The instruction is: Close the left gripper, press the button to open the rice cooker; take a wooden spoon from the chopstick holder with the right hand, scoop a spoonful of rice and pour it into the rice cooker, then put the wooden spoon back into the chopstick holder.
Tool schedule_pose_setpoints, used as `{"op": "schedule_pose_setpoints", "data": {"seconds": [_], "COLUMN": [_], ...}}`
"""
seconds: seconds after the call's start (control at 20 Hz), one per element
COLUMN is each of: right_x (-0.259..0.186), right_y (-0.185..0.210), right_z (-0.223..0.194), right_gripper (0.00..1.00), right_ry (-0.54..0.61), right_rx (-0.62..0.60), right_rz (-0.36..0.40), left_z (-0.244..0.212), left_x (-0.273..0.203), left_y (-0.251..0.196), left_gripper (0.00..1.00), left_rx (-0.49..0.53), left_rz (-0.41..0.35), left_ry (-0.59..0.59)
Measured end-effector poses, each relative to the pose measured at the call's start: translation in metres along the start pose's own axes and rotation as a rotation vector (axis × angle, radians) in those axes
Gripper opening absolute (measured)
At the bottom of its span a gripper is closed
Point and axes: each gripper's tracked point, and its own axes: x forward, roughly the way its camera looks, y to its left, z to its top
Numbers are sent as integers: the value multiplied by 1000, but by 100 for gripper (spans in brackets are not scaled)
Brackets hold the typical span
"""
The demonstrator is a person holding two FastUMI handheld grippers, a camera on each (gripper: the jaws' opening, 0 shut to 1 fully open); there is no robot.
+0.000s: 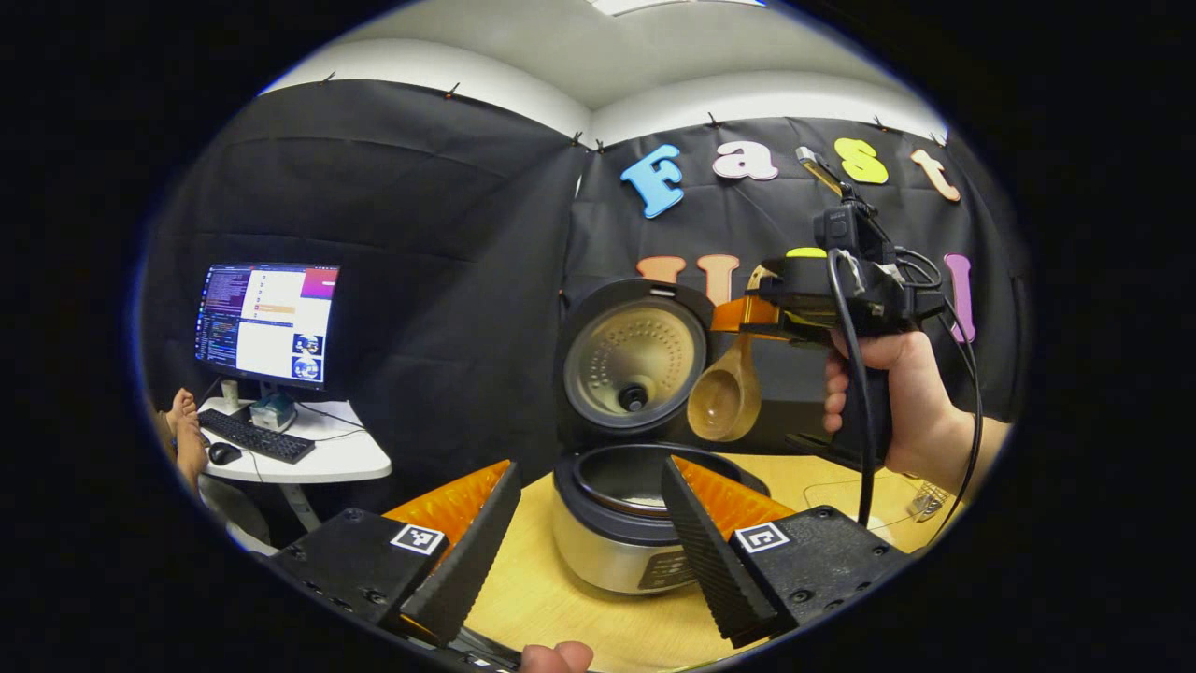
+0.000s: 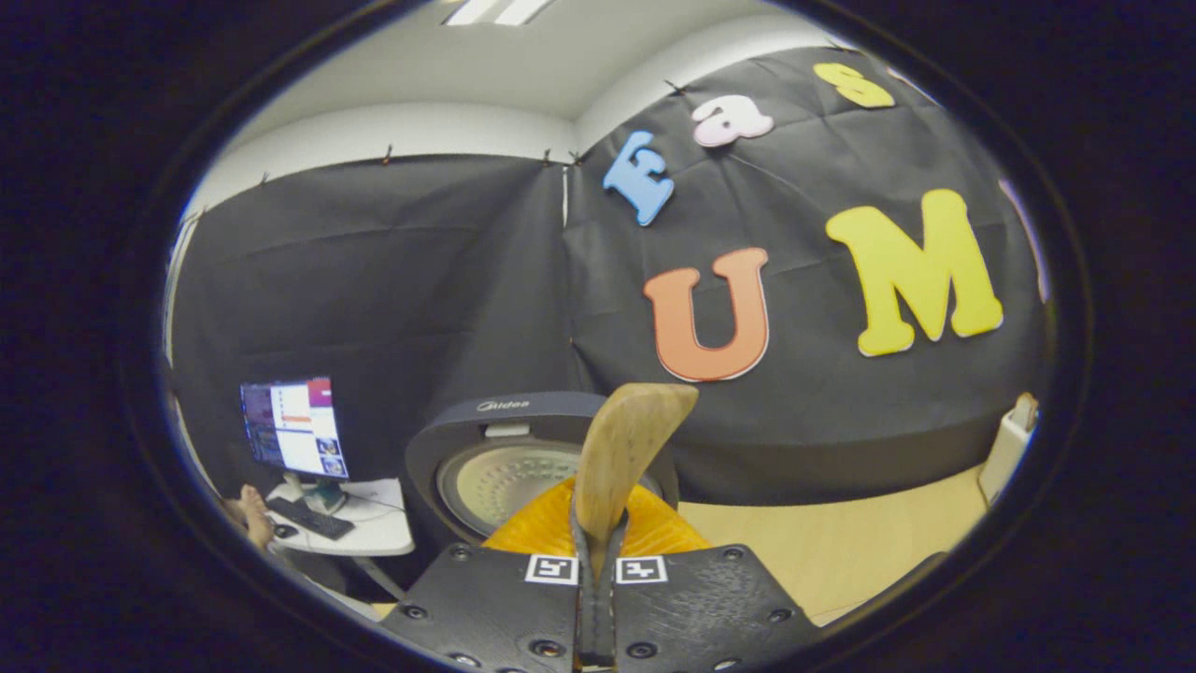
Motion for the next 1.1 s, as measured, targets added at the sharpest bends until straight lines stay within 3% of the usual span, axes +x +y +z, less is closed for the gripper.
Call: {"op": "schedule_pose_setpoints", "data": {"seconds": [0.25, 0.45, 0.8, 1.1], "right_x": [-35, -84, -187, -270], "right_y": [-57, -120, -264, -363], "right_z": [26, 48, 84, 63], "right_gripper": [0, 0, 0, 0], "right_ry": [-28, -63, -172, -170], "right_rx": [136, 172, 182, 206], "right_rz": [-58, -137, -384, -593], "left_z": [8, 11, 4, -9], "left_x": [-5, -8, -7, -4], "left_y": [-22, -42, -80, -107], "left_gripper": [97, 97, 96, 96], "left_rx": [25, 61, 86, 110], "left_rz": [-31, -68, -139, -189], "left_ry": [-21, -38, -31, -9]}}
